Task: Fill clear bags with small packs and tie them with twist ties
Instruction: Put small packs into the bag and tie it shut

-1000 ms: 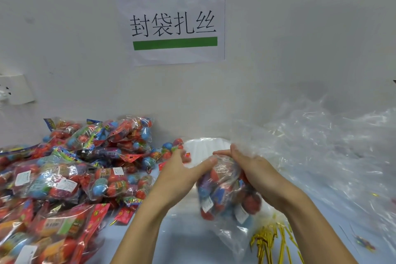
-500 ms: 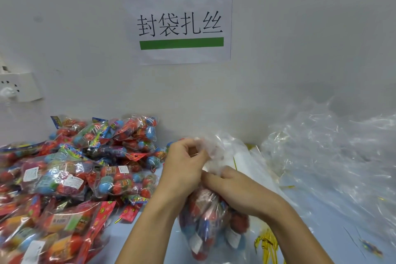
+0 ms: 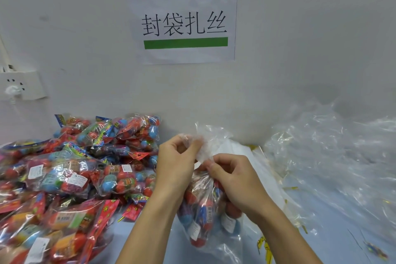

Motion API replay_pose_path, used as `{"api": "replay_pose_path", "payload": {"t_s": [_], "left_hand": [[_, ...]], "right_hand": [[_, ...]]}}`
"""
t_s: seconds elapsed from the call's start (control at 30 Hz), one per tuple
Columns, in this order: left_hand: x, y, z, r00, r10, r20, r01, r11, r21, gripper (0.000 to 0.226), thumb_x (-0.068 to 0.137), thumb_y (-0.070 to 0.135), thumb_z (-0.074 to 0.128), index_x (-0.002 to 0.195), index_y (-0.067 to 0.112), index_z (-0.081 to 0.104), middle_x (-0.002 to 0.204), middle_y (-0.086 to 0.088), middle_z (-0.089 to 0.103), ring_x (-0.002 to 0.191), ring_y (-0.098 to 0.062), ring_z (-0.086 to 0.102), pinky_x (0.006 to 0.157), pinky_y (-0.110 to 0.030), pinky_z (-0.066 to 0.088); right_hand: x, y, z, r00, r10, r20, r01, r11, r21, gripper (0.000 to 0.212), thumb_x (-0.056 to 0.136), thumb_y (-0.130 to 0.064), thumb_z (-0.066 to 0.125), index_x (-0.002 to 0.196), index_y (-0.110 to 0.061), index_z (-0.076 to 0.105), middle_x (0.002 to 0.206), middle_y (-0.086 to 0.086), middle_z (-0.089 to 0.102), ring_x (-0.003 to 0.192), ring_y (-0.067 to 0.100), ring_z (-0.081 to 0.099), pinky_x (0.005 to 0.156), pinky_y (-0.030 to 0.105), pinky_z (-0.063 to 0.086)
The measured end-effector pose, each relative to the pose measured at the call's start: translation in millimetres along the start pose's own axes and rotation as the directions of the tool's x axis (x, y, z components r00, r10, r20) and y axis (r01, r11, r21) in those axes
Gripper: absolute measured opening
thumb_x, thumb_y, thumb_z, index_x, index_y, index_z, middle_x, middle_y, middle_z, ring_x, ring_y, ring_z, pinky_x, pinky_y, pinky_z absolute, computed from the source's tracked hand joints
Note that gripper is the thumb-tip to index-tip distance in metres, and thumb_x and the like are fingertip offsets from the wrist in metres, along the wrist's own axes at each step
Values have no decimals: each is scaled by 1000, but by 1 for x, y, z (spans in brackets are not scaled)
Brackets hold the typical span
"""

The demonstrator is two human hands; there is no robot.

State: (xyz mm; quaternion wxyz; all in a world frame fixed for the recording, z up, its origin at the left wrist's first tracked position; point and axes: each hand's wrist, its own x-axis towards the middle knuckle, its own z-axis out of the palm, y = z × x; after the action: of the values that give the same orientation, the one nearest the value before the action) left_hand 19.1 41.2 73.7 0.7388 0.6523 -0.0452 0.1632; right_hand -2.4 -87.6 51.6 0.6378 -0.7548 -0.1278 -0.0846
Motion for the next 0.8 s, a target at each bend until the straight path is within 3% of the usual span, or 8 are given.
{"api": "replay_pose_path", "payload": {"t_s": [0.1,0.17,0.27,0.33,0.4,0.53,0.67,0.8], "left_hand": [[-1,4,0,996,-20,91,15,998,64,43,77,41,80,95,4,67,77,-13,74,76,-26,71,87,-52,57],[-2,5,0,986,-39,159,17,990,138,55,70,53,74,95,4,67,74,-9,74,79,-26,73,89,-53,56],[-2,6,-3,949,-37,312,-25,981,190,41,77,47,70,87,8,76,83,-9,77,87,-28,74,91,-51,55],[-3,8,-8,897,-52,438,-34,982,185,32,80,40,72,89,10,79,90,-8,77,92,-25,74,90,-40,58],[-4,8,-12,840,-48,541,-68,979,193,18,87,29,73,92,12,79,93,-5,77,95,-20,73,85,-28,57],[-3,3,-10,873,32,487,-144,970,195,18,97,13,63,91,17,80,92,0,78,93,-15,73,78,-22,55],[-3,-5,-3,881,77,467,-197,957,215,21,101,16,58,101,13,78,94,1,78,94,-13,73,81,-26,57],[-2,-8,-4,892,94,442,-183,969,164,27,102,15,54,95,20,80,94,1,78,93,-15,74,80,-24,57]], "right_hand": [[1,0,-4,1000,15,-24,-13,995,94,16,94,-25,69,84,-22,80,81,9,76,68,29,69,60,37,55],[1,-2,-5,998,36,-42,-28,985,169,14,88,-32,72,83,-22,81,72,8,71,53,17,58,48,23,46],[0,-1,-6,994,76,-74,-55,967,251,19,76,-38,74,79,-20,81,75,18,72,60,23,58,53,29,47],[1,1,-7,991,90,-96,-61,961,269,14,87,-26,74,82,-14,80,82,33,67,66,33,55,60,43,44],[2,4,-9,989,98,-111,-66,964,258,16,93,-15,69,82,-14,80,78,34,65,63,34,54,58,44,43],[2,1,-7,989,67,-130,-30,963,267,18,90,-12,71,78,-20,82,77,16,76,67,25,70,62,34,55],[2,4,-8,977,-5,-213,51,977,209,8,85,-16,78,77,-16,81,78,7,78,74,23,75,64,31,60],[1,2,-8,987,-44,-154,73,980,185,8,89,-16,74,89,-18,82,86,0,80,85,16,77,72,24,60]]}}
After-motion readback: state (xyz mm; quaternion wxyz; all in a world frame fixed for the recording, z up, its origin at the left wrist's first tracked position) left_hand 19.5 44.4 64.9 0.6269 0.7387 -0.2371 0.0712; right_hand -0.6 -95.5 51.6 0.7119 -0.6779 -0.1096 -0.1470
